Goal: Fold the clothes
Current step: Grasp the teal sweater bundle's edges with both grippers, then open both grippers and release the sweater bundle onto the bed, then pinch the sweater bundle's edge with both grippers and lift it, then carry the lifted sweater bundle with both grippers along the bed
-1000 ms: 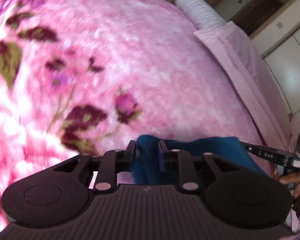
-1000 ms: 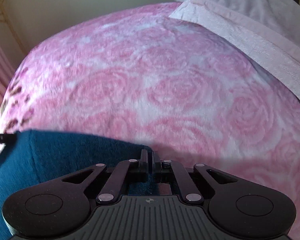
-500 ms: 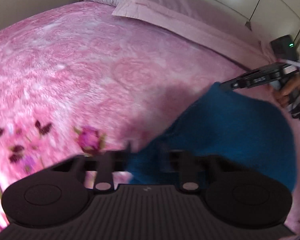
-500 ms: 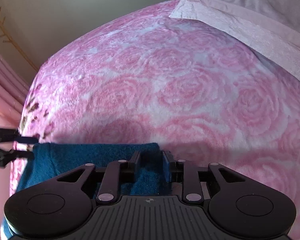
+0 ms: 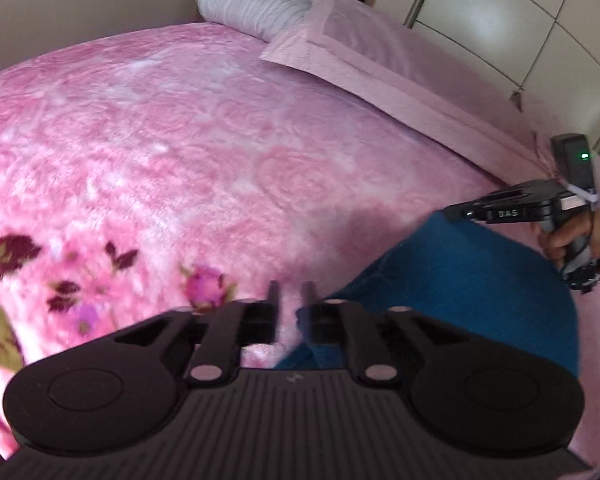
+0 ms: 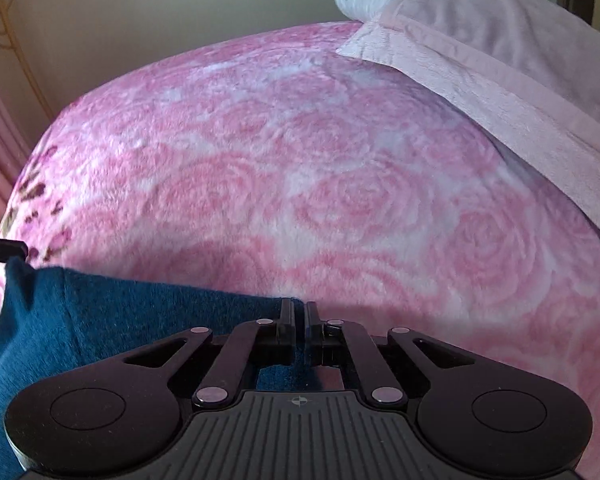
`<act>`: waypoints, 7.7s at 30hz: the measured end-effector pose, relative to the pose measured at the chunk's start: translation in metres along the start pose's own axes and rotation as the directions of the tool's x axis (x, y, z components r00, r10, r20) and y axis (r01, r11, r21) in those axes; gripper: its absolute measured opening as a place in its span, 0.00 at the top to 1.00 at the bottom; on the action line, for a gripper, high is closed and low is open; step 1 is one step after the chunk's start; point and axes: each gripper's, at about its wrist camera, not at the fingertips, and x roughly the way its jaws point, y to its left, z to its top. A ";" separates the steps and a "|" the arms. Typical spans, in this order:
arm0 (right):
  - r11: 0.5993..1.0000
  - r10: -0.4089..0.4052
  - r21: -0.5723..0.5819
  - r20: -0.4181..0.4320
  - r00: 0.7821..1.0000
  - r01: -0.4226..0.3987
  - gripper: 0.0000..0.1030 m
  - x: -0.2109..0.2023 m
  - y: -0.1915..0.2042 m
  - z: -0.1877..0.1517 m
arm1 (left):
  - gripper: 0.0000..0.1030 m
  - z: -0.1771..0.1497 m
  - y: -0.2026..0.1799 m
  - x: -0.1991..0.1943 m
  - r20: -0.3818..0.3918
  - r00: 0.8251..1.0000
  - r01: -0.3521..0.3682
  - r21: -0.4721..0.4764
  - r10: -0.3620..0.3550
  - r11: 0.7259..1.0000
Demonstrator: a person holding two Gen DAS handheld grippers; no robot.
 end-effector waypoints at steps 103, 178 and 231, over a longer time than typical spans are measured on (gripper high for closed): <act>0.940 -0.039 0.322 -0.214 0.976 0.108 0.26 -0.154 0.105 -0.167 | 0.61 -0.127 -0.213 -0.091 -0.347 0.855 -0.491 -0.307 0.385 0.815; 0.062 0.042 0.844 0.531 0.846 -0.533 0.65 -0.028 0.125 -0.095 | 0.81 0.128 0.186 -0.020 -0.136 0.921 0.278 -0.424 -0.364 0.862; 0.136 -0.352 0.978 0.194 0.916 -0.155 0.43 0.227 0.191 0.242 | 0.71 0.363 0.545 0.127 -0.203 0.933 0.233 -0.294 -0.299 0.927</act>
